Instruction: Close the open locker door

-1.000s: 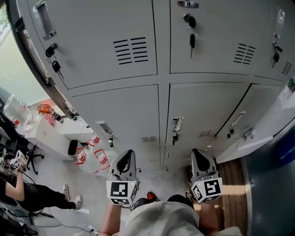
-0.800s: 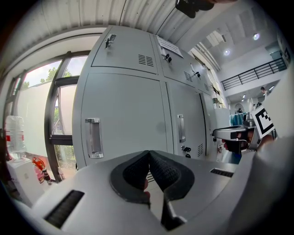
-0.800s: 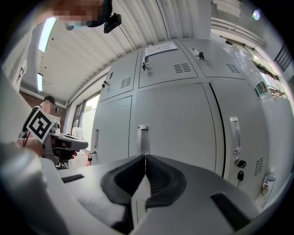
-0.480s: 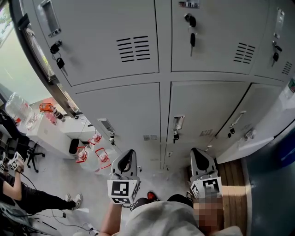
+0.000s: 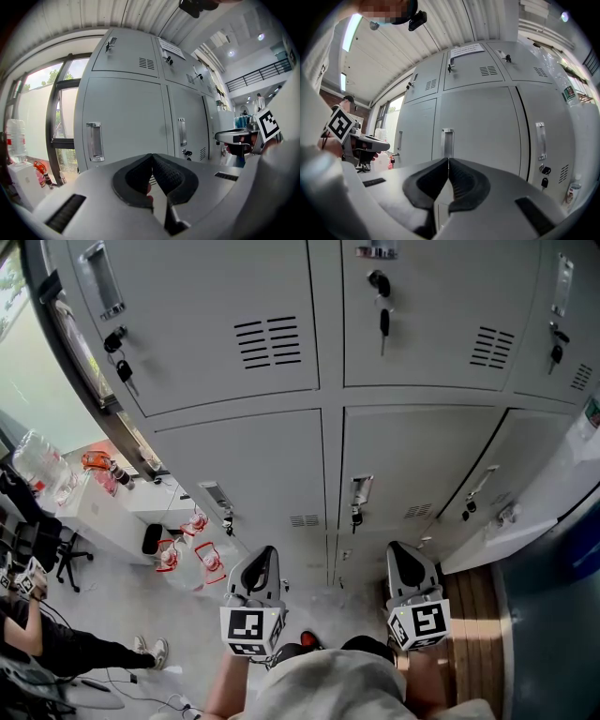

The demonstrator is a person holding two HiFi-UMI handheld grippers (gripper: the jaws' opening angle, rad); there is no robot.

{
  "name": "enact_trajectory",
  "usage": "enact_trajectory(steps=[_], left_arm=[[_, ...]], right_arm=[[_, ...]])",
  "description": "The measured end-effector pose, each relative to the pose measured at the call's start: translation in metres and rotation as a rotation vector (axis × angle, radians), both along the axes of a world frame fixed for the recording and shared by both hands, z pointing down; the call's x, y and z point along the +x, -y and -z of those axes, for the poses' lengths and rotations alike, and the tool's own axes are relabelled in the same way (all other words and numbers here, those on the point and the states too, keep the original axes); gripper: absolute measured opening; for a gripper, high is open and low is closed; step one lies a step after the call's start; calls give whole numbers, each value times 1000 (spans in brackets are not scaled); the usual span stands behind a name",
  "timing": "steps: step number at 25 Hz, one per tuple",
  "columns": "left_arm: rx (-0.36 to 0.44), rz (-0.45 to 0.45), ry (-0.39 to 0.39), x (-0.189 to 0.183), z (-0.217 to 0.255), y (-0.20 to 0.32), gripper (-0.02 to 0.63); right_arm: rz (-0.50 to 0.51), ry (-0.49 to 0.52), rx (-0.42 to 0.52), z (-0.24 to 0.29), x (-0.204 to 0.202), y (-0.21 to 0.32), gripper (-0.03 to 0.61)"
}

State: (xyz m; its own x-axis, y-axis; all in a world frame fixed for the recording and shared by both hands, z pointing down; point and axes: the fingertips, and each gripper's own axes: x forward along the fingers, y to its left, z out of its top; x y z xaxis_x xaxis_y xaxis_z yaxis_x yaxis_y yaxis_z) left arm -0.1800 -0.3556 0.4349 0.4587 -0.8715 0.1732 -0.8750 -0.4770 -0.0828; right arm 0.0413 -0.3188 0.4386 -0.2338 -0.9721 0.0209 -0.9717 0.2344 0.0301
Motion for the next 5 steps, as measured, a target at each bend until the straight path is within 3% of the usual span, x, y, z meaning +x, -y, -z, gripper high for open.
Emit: enact_trajectory(steps=[5], left_arm=[[-3,-4,2,4,0,-3,21]], right_arm=[[3,12,-5,0,1,-1,20]])
